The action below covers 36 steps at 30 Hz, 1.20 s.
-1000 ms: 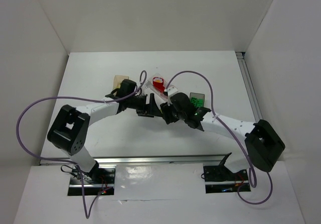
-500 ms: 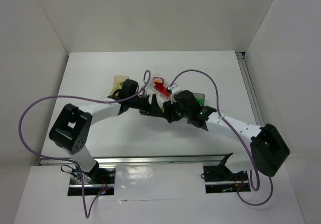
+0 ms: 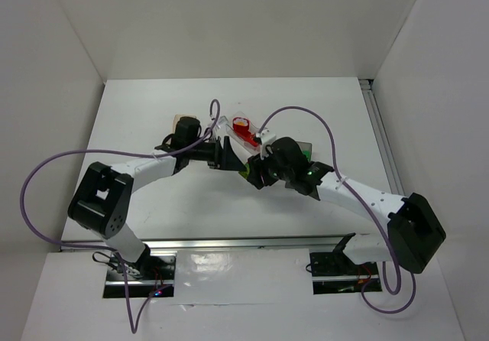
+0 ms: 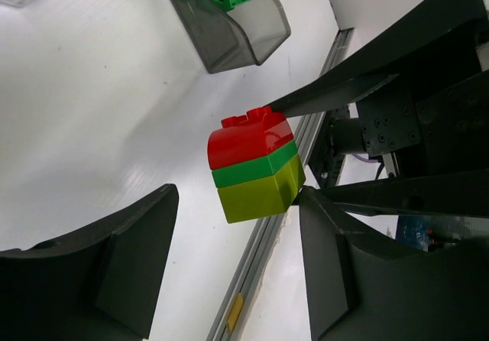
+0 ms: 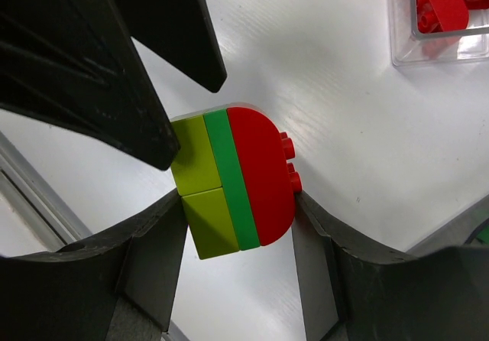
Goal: Sort the legos into containers by color
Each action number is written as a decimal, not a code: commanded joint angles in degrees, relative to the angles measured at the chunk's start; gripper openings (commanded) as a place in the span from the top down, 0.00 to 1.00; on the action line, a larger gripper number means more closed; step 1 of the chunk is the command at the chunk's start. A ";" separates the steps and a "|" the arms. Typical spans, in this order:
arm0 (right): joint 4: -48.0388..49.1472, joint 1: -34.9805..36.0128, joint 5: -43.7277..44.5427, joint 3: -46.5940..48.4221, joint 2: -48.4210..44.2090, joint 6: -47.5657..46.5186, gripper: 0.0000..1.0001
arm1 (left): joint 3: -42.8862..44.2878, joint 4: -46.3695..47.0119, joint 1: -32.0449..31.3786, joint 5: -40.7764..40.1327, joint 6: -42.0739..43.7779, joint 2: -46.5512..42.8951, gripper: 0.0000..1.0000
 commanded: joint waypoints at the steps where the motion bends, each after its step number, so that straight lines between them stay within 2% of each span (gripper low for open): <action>1: -0.73 0.25 -1.03 0.91 -2.54 -0.61 0.60 | 0.35 5.37 0.53 4.15 -1.26 -0.55 0.27; 4: -0.73 0.25 -1.03 0.91 -2.54 -0.61 0.60 | -0.17 7.50 0.53 5.29 -2.14 0.50 0.31; 11: -0.73 0.25 -1.03 1.44 -2.54 -0.61 0.60 | -0.34 9.95 0.53 7.32 -4.25 2.35 0.31; 13: -0.73 0.25 -1.03 1.44 -2.54 -0.08 0.60 | -0.35 11.09 0.53 7.85 -5.04 2.87 0.34; 17: -0.73 0.25 0.02 1.44 -2.54 -0.08 0.60 | 0.17 9.52 0.00 8.46 -4.43 3.40 0.37; 21: -0.73 0.25 0.72 1.97 -2.54 -0.08 0.60 | 0.79 7.24 0.00 8.46 -3.20 3.40 0.56; 22: -0.73 0.25 1.42 1.97 -2.54 -0.08 0.60 | 0.79 6.54 0.00 8.46 -3.20 3.40 0.68; 25: -0.11 0.25 3.44 1.97 -2.54 0.45 0.60 | 2.02 4.34 0.00 8.46 -1.62 3.40 0.78; 26: -0.11 0.25 4.32 1.97 -2.54 0.45 0.60 | 2.54 2.77 0.00 8.46 -0.83 3.40 0.88; 28: -0.11 0.25 6.16 2.49 -2.54 1.06 0.60 | 3.25 0.83 0.00 8.46 0.84 3.92 0.97; 29: 0.41 -0.35 7.83 2.49 -2.54 1.76 0.60 | 3.78 -0.75 0.00 7.94 0.85 3.93 1.00; 36: 2.00 -1.68 7.05 3.02 -0.09 2.29 0.60 | 4.31 -0.85 0.53 7.23 0.59 5.69 1.00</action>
